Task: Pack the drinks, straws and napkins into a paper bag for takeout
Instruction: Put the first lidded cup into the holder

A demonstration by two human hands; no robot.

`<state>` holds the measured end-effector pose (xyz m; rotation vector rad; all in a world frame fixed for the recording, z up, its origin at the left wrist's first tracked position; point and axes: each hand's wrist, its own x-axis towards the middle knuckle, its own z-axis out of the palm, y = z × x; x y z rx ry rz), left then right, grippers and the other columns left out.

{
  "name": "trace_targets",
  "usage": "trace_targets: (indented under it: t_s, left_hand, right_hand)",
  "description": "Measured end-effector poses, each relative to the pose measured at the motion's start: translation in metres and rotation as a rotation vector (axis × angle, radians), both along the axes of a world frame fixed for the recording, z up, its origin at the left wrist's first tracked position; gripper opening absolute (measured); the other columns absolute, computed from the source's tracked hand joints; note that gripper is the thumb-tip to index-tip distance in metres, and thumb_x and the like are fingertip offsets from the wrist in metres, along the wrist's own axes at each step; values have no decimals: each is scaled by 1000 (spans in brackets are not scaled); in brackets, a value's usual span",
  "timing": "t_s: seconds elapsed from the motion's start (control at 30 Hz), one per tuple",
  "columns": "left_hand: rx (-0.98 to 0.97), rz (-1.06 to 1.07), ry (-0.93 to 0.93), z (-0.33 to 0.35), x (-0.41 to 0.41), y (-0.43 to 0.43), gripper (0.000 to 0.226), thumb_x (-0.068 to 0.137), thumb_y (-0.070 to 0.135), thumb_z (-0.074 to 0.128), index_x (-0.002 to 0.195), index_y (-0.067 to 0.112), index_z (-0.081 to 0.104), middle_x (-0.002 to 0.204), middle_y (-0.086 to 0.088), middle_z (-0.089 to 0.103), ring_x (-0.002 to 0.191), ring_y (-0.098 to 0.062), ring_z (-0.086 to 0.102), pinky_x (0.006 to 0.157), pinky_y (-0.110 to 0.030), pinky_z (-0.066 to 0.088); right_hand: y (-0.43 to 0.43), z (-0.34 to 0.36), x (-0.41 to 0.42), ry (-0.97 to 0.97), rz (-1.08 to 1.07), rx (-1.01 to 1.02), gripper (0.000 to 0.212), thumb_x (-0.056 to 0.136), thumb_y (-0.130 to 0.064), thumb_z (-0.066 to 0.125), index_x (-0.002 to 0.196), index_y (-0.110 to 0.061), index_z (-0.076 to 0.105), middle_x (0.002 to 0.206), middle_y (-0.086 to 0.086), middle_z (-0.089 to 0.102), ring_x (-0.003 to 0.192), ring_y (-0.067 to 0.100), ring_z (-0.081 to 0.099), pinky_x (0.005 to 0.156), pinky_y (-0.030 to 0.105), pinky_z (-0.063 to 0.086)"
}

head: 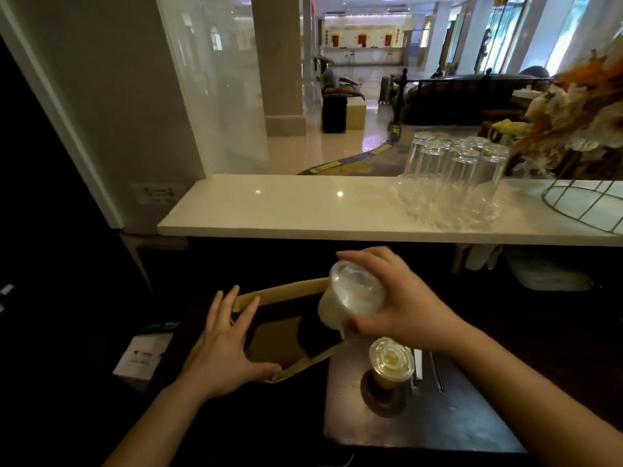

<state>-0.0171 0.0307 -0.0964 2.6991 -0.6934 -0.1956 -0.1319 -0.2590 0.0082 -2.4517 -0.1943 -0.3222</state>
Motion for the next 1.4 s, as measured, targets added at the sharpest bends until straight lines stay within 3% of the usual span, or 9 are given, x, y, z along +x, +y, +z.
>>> trace_targets:
  t_s: [0.13, 0.37, 0.67, 0.87, 1.07, 1.17, 1.23, 1.33, 1.4]
  left_hand:
    - [-7, -16, 64, 11, 0, -1, 134, 43, 91, 60, 151, 44, -3, 153, 20, -35, 138, -8, -38, 115, -55, 21]
    - [7, -32, 116, 15, 11, 1, 133, 49, 80, 70, 152, 40, -4, 156, 13, -33, 141, -15, -35, 117, -54, 19]
    - [26, -81, 63, 6, 21, -1, 135, 47, 84, 65, 151, 39, -8, 153, 16, -38, 139, -15, -39, 114, -54, 24]
    - [52, -57, 54, 4, 22, -8, 137, 44, 87, 63, 150, 41, -9, 150, 19, -41, 136, -12, -42, 114, -55, 22]
    - [54, -20, 28, -7, 29, -4, 136, 39, 95, 58, 145, 50, -15, 145, 26, -45, 132, -4, -45, 113, -56, 20]
    - [45, -10, -30, -14, 28, -1, 132, 37, 100, 51, 139, 58, -22, 146, 26, -44, 133, -5, -44, 112, -55, 19]
    - [30, -6, -62, -18, 27, 2, 128, 38, 101, 49, 136, 61, -23, 148, 25, -42, 135, -6, -42, 111, -55, 19]
    - [27, -12, -113, -21, 25, 7, 127, 42, 100, 47, 141, 57, -19, 151, 22, -39, 138, -8, -39, 111, -53, 20]
    - [21, -10, -132, -21, 23, 10, 128, 43, 100, 47, 144, 53, -16, 152, 21, -38, 139, -9, -37, 112, -49, 19]
  right_hand:
    - [54, -17, 37, 102, 158, -153, 87, 62, -51, 80, 139, -44, 41, 128, -9, 43, 116, 14, 45, 96, 31, 46]
    - [94, -83, 98, 275, 83, -430, 86, 62, -60, 74, 138, -40, 37, 123, 0, 45, 115, 26, 46, 82, 40, 45]
    - [129, -119, 154, 528, 126, -676, 87, 66, -46, 82, 138, -18, 43, 127, 13, 58, 115, 34, 56, 90, 49, 53]
    - [131, -143, 174, 545, 242, -884, 91, 82, -40, 72, 153, -19, 20, 159, 12, 24, 145, 35, 21, 116, 54, 27]
    - [130, -150, 173, 613, 242, -776, 88, 93, -37, 59, 156, -19, 0, 163, 13, 10, 149, 34, 11, 120, 51, 13]
    - [129, -147, 171, 650, 241, -720, 84, 93, -38, 58, 156, -21, 4, 162, 13, 12, 149, 35, 11, 120, 51, 14]
    - [129, -136, 167, 674, 242, -653, 78, 92, -37, 60, 154, -19, 16, 157, 15, 26, 144, 36, 24, 117, 50, 24]
    - [128, -102, 153, 593, 287, -584, 50, 91, -31, 62, 136, -12, 49, 130, 15, 58, 120, 36, 55, 100, 48, 46]
    - [121, -76, 136, 432, 269, -473, 35, 91, -30, 61, 120, -12, 62, 112, 12, 68, 103, 31, 64, 88, 46, 53]
